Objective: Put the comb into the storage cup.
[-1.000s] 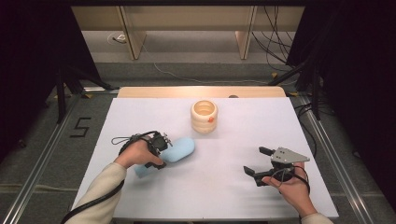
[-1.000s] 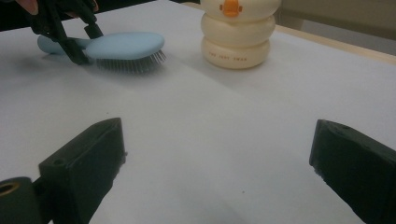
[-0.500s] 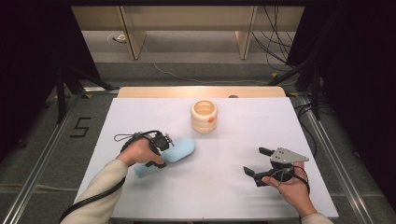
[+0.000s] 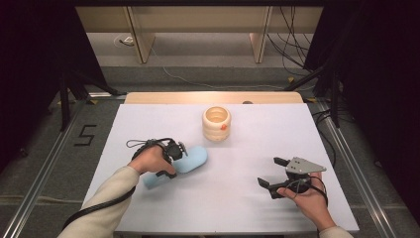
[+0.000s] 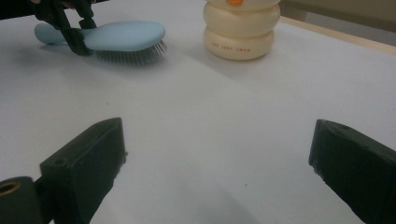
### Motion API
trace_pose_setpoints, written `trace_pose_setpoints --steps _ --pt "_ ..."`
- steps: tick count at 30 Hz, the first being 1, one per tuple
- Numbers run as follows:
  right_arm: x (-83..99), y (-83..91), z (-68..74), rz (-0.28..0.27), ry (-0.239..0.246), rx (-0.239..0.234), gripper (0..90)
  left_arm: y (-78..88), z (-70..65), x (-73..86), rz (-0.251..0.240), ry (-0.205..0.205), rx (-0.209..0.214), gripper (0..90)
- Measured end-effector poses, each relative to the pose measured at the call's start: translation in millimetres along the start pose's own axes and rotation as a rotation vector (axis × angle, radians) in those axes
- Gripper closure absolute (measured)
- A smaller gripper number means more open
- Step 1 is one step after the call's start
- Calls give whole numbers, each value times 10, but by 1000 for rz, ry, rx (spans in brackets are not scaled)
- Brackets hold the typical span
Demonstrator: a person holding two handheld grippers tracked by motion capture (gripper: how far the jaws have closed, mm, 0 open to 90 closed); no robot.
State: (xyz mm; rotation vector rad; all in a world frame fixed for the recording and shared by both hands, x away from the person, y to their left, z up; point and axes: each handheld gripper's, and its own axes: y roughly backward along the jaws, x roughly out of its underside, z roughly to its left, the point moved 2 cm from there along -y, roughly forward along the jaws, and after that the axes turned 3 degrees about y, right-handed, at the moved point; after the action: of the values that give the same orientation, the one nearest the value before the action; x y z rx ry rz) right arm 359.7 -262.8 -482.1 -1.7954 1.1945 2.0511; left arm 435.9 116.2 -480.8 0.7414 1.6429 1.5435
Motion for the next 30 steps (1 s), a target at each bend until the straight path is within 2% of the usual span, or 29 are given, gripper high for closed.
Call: trace_pose_setpoints --steps 6,10,12,21,30 --pt "3 -5 1 2 0 -1 47 3 -22 32 -26 20 -12 686" --pt "4 -10 3 4 0 -2 47 6 -21 58 -40 67 -8 690" --pt "4 -11 5 4 0 -2 47 7 -26 63 -45 44 -9 691" --pt "9 -14 1 7 -1 -2 48 10 -47 81 -61 28 -25 692" --pt "9 -11 0 7 -1 0 48 13 -53 94 -82 29 -34 693"
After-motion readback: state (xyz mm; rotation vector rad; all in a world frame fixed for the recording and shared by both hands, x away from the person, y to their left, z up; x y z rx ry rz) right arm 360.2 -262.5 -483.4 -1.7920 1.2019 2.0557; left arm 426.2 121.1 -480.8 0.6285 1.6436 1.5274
